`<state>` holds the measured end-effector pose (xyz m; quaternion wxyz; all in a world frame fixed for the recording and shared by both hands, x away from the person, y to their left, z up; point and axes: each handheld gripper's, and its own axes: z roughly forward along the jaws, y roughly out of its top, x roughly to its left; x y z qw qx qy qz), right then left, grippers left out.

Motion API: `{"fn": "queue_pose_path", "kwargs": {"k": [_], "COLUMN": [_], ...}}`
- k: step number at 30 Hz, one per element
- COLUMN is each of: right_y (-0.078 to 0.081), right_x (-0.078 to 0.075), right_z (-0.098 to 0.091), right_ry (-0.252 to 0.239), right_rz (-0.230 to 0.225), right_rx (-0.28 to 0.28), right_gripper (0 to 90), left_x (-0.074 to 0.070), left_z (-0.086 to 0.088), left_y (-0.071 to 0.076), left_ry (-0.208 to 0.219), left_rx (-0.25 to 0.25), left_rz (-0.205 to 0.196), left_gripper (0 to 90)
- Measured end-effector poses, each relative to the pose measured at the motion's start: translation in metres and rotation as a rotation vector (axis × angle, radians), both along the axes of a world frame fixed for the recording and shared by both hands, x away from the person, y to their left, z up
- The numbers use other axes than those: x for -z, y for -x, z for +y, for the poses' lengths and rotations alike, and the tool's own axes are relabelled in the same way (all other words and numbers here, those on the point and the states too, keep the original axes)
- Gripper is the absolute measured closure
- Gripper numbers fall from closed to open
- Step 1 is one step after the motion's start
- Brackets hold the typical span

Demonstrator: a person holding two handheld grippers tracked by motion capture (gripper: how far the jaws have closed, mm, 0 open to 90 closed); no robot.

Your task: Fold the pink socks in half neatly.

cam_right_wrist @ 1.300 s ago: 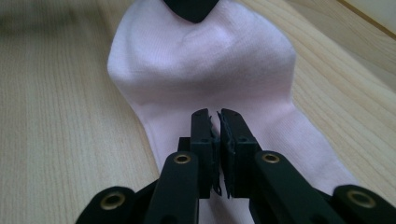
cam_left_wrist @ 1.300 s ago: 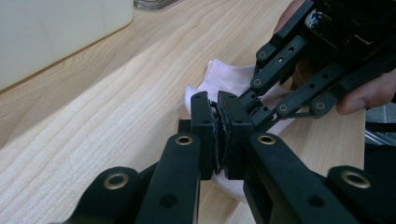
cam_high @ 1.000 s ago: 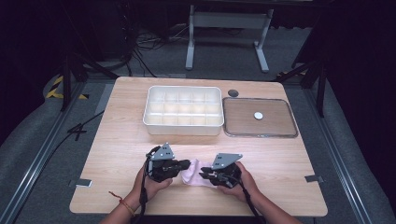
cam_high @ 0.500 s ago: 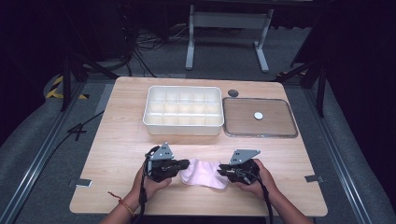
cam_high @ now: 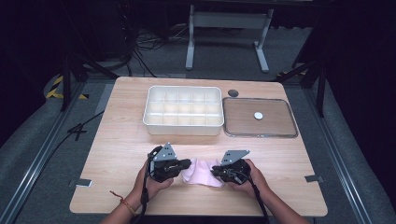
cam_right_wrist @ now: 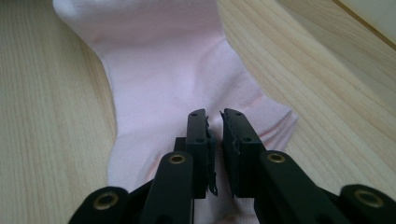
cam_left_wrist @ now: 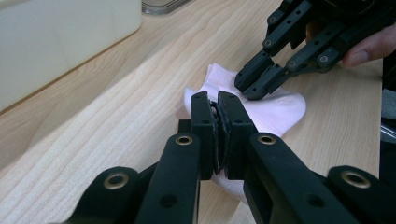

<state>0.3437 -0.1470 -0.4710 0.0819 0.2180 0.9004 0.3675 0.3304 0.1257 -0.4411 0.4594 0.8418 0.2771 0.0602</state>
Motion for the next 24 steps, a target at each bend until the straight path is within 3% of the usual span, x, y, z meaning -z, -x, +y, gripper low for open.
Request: {"fn": "queue_pose_path", "kwargs": {"k": [3,7,20,24], "right_y": [-0.001,-0.001,-0.002,-0.002], "right_x": [0.000,0.000,0.000,-0.004], "right_z": [0.003,0.007,0.011,0.007], "right_ry": [0.001,-0.003,-0.001,-0.026], "right_rz": [-0.007,-0.007,-0.013,-0.012], "right_rx": [-0.002,-0.005,-0.009,-0.004], "right_gripper": [81.4,81.3,81.3,80.9], "left_x": [-0.001,-0.004,-0.007,-0.006], "left_z": [-0.001,-0.002,-0.007,-0.008], "left_y": [-0.001,-0.001,-0.002,-0.002], "left_ry": [0.007,-0.020,-0.048,-0.049], "left_rx": [0.002,0.007,0.012,0.007], "left_rz": [-0.006,-0.013,-0.017,-0.012], "left_gripper": [85.9,85.9,85.9,85.9]}}
